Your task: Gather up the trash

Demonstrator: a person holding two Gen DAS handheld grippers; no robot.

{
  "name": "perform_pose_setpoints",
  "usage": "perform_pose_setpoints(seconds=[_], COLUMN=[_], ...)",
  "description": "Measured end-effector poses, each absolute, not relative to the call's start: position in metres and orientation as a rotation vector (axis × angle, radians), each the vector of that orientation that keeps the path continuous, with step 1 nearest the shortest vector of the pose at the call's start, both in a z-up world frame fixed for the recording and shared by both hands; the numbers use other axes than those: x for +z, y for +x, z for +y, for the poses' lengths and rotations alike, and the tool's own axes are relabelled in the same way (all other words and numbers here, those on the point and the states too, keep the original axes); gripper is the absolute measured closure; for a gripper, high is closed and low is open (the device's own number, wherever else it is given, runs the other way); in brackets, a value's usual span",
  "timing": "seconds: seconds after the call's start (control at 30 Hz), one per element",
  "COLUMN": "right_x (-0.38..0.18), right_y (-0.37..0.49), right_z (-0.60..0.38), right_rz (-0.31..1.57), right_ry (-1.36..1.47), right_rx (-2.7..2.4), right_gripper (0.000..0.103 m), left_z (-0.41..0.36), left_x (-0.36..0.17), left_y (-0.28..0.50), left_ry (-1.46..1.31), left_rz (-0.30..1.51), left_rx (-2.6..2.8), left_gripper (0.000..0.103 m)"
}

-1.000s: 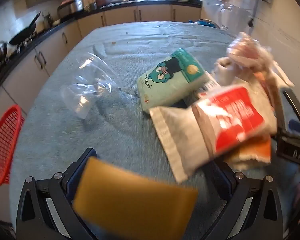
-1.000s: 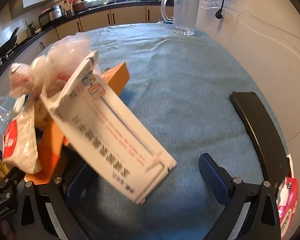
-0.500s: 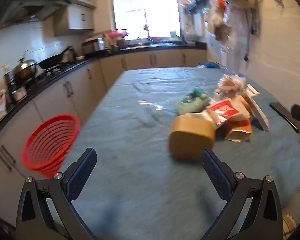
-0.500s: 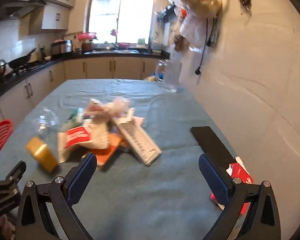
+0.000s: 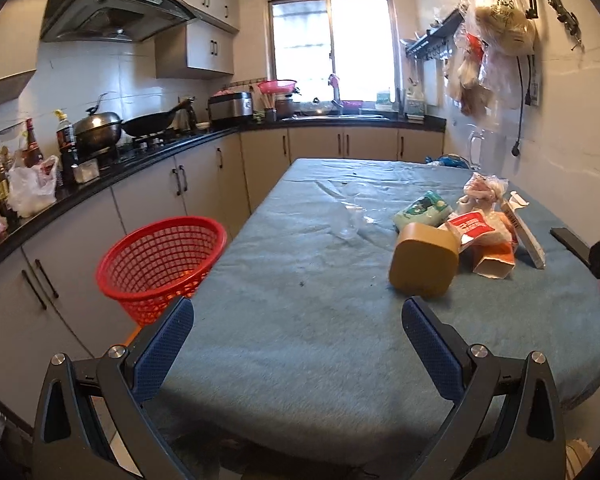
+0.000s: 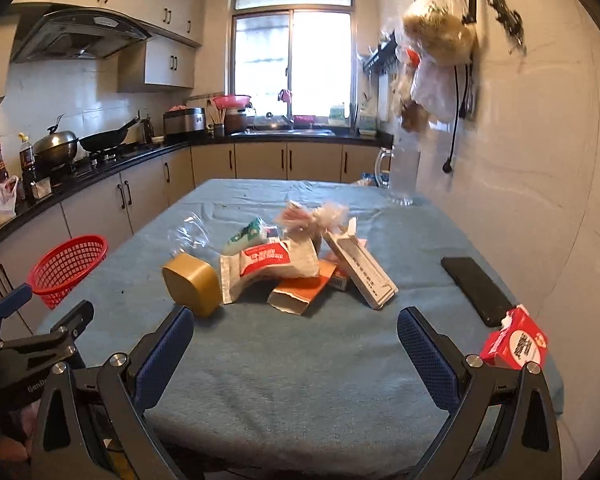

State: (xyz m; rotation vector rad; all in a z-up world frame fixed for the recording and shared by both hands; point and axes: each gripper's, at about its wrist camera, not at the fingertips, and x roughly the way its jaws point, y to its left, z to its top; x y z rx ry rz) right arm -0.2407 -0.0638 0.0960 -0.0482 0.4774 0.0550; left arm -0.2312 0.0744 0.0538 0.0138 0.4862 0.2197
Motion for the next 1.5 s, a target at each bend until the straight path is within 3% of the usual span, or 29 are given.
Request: perform_pose_setpoints(seconds=[1.5], right_x=[0.064], right_y=[-0.235], right_z=[-0.04], right_rz=[0.548], right_ry=[-0.124], right_rx=[0.087], right_gripper=[0.0], left_z=[0.089], left_x=[0.035], left_y=[-0.241], left_ry=[0.041], left_rz=[0.506], left_rx=[0.231], left_gripper=[0.0])
